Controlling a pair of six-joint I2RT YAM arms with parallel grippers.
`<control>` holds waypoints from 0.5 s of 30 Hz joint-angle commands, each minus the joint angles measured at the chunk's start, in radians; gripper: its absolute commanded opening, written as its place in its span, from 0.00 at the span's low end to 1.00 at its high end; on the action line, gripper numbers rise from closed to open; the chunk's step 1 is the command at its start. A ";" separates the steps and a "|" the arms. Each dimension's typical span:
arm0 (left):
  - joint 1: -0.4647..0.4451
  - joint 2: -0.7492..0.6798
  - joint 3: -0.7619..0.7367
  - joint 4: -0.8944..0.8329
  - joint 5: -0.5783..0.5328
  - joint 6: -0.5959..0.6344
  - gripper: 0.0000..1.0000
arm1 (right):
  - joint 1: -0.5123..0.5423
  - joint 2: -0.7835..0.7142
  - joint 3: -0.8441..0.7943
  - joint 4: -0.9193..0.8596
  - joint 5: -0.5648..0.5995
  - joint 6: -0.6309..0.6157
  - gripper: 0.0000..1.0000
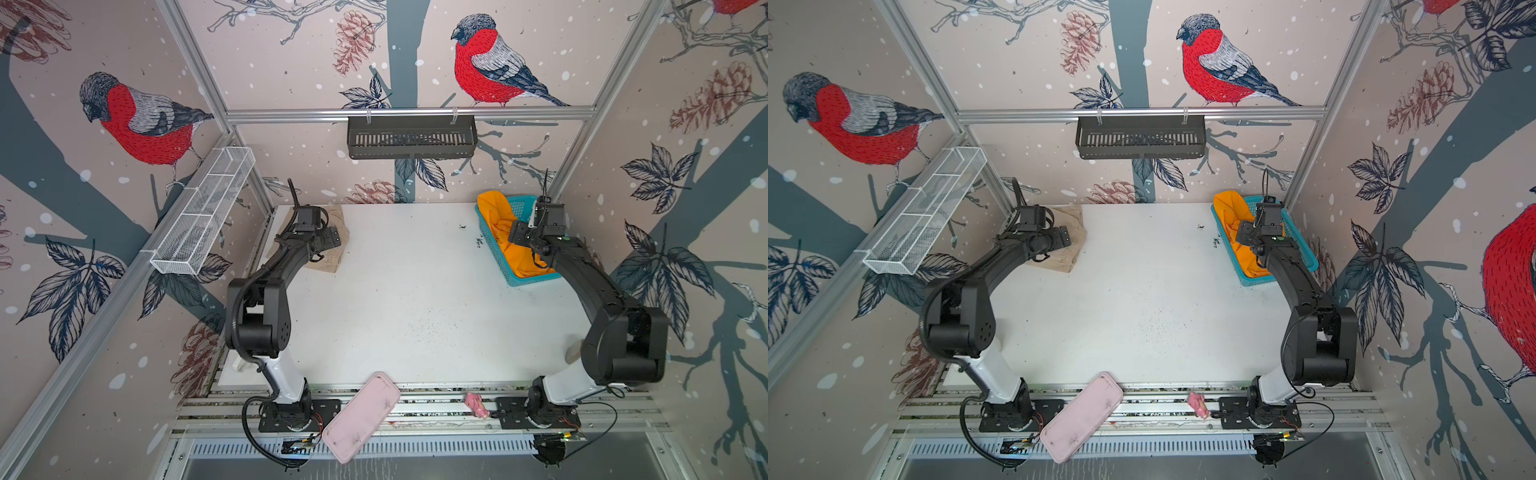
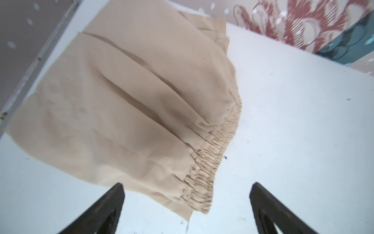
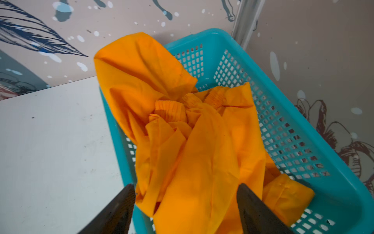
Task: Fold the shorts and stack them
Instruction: 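Grasp the orange shorts in the teal basket with the right gripper and lift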
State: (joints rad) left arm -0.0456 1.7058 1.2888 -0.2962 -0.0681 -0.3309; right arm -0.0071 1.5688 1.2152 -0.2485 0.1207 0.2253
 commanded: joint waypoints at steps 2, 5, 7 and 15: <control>-0.001 -0.144 -0.109 0.001 0.140 -0.047 0.97 | -0.021 0.057 -0.025 0.078 -0.034 0.020 0.83; -0.004 -0.228 -0.201 0.072 0.250 -0.087 0.97 | -0.034 0.112 -0.056 0.133 -0.091 0.045 0.82; -0.007 -0.259 -0.236 0.090 0.279 -0.101 0.97 | -0.035 0.139 -0.083 0.174 -0.096 0.064 0.82; -0.014 -0.324 -0.264 0.056 0.272 -0.093 0.97 | -0.038 0.193 -0.093 0.267 -0.165 0.102 0.29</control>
State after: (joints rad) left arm -0.0563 1.3994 1.0283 -0.2619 0.1864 -0.4198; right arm -0.0463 1.7607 1.1133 -0.0570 0.0021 0.2939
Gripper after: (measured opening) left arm 0.969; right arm 0.427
